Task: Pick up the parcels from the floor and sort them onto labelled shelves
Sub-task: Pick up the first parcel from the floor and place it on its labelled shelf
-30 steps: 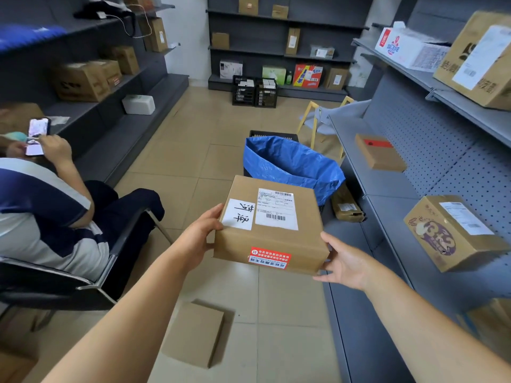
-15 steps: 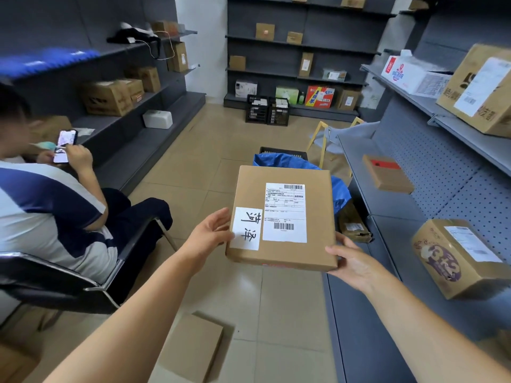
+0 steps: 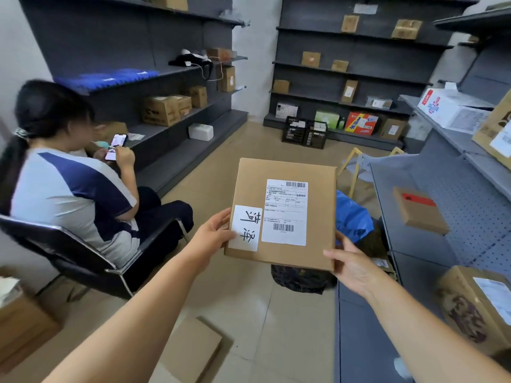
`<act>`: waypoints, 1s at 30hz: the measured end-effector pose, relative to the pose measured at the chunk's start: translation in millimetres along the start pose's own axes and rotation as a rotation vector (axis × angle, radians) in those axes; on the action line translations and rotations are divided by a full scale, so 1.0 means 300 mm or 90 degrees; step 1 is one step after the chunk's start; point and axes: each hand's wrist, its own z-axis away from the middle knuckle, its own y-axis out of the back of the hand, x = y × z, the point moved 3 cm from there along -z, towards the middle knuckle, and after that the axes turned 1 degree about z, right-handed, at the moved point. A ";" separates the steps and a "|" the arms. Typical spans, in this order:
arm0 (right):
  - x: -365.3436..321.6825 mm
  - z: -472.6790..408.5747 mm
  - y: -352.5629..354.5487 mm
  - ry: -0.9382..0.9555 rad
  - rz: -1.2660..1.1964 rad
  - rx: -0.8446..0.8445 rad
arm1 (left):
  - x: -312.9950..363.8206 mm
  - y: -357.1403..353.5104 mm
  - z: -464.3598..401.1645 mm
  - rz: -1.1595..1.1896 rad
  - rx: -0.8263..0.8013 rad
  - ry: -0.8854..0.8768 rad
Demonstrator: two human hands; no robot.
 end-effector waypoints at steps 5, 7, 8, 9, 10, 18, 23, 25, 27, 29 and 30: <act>0.052 -0.077 -0.101 -0.035 0.051 -0.091 | -0.031 0.074 0.126 0.025 0.112 0.029; 0.102 -0.111 -0.159 -0.061 0.066 -0.132 | -0.055 0.115 0.199 0.062 0.173 0.048; 0.132 -0.127 -0.190 -0.076 0.073 -0.150 | -0.067 0.137 0.240 0.079 0.203 0.057; 0.165 -0.141 -0.223 -0.091 0.077 -0.167 | -0.081 0.162 0.283 0.092 0.235 0.064; 0.197 -0.150 -0.260 -0.105 0.079 -0.185 | -0.094 0.189 0.329 0.096 0.269 0.071; 0.445 -0.059 -0.651 -0.195 0.165 -0.329 | -0.162 0.428 0.793 0.096 0.478 0.097; 0.589 0.113 -0.954 -0.245 0.224 -0.434 | -0.184 0.582 1.151 0.131 0.595 0.084; 0.661 0.211 -1.084 -0.256 0.245 -0.475 | -0.184 0.639 1.315 0.151 0.643 0.071; 0.740 0.323 -1.214 -0.265 0.270 -0.522 | -0.187 0.696 1.486 0.168 0.695 0.064; 0.829 0.443 -1.345 -0.279 0.284 -0.560 | -0.206 0.761 1.666 0.175 0.740 0.064; 0.876 0.505 -1.410 -0.284 0.289 -0.576 | -0.217 0.791 1.759 0.176 0.763 0.065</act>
